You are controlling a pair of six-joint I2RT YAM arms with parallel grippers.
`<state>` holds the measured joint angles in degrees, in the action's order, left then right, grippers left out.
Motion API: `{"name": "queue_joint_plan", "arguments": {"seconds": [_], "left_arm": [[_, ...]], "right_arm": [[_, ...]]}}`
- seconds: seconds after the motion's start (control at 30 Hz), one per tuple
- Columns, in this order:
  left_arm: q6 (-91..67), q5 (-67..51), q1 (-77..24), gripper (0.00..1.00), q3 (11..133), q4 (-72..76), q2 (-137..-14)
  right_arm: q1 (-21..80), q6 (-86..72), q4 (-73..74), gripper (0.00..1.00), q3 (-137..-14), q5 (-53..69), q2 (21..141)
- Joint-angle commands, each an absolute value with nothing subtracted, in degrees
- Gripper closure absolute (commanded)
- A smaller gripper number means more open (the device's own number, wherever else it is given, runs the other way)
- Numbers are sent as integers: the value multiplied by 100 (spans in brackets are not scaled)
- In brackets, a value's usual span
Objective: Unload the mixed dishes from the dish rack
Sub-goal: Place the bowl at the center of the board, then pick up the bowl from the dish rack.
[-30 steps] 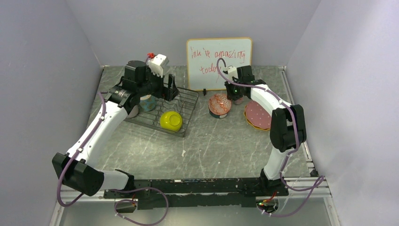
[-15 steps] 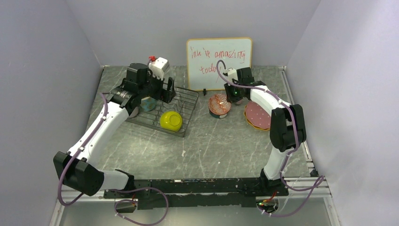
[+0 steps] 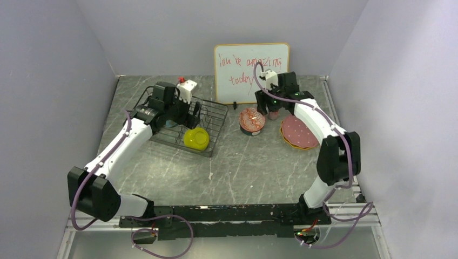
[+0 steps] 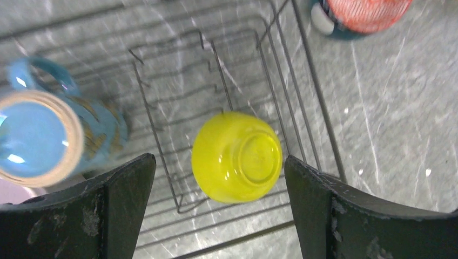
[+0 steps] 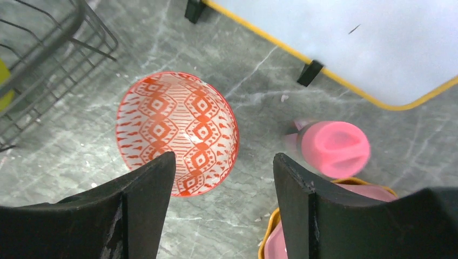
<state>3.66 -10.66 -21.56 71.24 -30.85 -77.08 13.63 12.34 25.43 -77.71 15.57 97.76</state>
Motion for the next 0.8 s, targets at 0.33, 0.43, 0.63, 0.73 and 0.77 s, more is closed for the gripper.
{"name": "queue_joint_plan", "arguments": {"seconds": [0.33,0.43,0.63,0.73,0.77], "left_arm": [[-279,-1215,-2135,6,6238,-3058,-7620],[-429,-1439,-2104,6,6184,-3032,-7652],[-897,-1735,-1896,6,6198,-3044,-7815],[-1017,-1813,-1849,6,6243,-3105,-7947],[-1064,-1783,-1838,6,6255,-3118,-7986]], "right_arm": [[1307,1706,2178,21,-6220,2088,7665],[1164,1782,2127,21,-5999,2272,7434],[811,1774,2151,21,-5927,2567,7440],[768,1792,2162,21,-5924,2609,7495],[765,1796,2162,21,-5932,2611,7510]]}}
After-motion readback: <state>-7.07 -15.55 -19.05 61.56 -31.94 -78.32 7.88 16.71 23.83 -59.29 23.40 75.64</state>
